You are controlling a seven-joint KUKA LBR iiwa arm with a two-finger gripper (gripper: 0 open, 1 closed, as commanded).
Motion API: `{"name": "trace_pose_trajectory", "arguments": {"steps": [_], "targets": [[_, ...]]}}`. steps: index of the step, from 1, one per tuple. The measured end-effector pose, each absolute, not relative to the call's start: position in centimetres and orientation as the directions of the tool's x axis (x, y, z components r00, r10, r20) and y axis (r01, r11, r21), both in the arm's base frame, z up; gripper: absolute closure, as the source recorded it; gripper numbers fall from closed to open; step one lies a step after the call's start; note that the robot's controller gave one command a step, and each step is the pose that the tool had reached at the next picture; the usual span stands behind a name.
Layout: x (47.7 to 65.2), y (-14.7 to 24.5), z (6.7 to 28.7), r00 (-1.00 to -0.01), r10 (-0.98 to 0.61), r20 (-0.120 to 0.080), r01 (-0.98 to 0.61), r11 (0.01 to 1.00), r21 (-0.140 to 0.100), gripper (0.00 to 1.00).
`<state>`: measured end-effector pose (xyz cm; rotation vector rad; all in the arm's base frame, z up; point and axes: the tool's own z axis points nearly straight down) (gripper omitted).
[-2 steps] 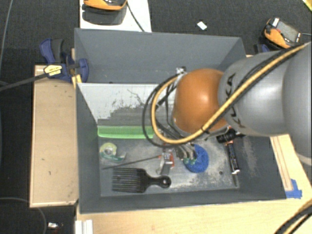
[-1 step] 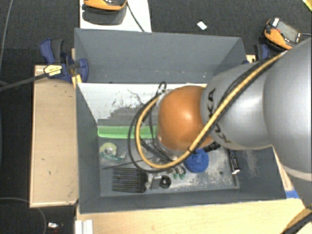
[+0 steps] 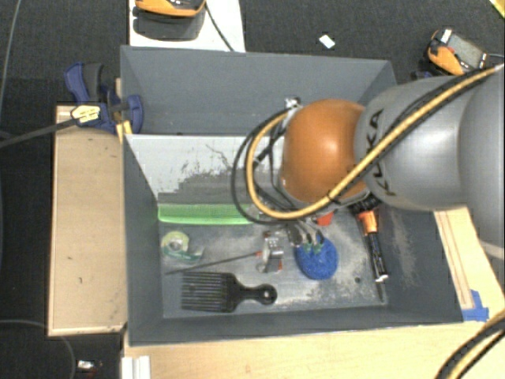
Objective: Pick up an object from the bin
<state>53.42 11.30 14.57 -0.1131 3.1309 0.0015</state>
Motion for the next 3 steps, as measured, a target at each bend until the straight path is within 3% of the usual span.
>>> {"name": "trace_pose_trajectory", "arguments": {"steps": [1, 2, 3], "targets": [[52.6, 10.8, 7.1, -1.000, -0.002, -0.013, -0.002, 1.000, 0.005, 0.00], [54.7, 8.6, 7.1, -0.990, 0.140, -0.025, 0.140, 0.990, 0.007, 1.00], [54.7, 8.6, 7.1, -0.990, 0.140, -0.025, 0.140, 0.990, 0.008, 1.00]]}}
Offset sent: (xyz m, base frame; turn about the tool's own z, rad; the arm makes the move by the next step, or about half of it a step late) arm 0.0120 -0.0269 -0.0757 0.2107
